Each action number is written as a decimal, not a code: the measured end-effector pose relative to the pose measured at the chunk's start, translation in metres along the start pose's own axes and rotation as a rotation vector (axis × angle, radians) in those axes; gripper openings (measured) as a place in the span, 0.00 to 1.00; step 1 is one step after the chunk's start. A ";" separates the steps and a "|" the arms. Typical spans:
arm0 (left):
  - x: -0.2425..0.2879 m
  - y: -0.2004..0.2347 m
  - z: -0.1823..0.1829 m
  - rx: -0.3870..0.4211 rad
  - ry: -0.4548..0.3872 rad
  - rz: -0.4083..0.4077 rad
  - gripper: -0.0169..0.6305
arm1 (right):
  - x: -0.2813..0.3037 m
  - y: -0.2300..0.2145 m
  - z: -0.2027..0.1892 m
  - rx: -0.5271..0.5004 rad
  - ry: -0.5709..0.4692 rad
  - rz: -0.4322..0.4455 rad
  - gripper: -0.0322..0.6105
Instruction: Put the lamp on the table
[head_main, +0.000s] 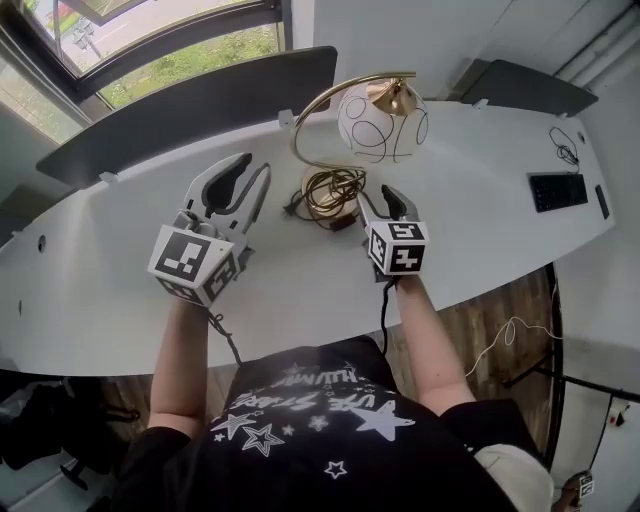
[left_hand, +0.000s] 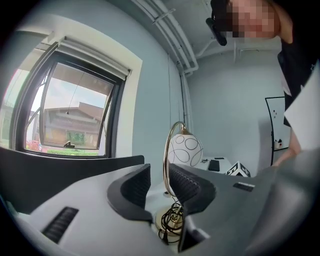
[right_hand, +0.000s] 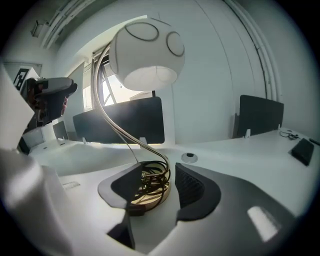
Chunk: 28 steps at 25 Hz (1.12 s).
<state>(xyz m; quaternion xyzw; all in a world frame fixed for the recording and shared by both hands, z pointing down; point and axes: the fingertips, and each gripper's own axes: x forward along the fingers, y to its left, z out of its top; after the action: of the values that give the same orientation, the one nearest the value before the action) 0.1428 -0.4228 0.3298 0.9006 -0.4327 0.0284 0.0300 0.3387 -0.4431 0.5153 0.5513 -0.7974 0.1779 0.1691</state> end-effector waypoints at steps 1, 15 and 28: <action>-0.008 0.001 -0.002 -0.002 0.007 -0.006 0.19 | -0.006 0.007 0.002 -0.001 -0.008 -0.008 0.33; -0.122 0.009 -0.033 -0.028 0.072 -0.200 0.18 | -0.102 0.115 0.035 0.001 -0.200 -0.177 0.20; -0.187 -0.018 -0.076 -0.096 0.101 -0.345 0.06 | -0.194 0.192 -0.001 0.011 -0.244 -0.261 0.05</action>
<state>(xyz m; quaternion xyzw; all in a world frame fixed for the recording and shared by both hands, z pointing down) 0.0377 -0.2600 0.3905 0.9564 -0.2708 0.0474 0.0990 0.2231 -0.2206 0.4076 0.6687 -0.7326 0.0904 0.0896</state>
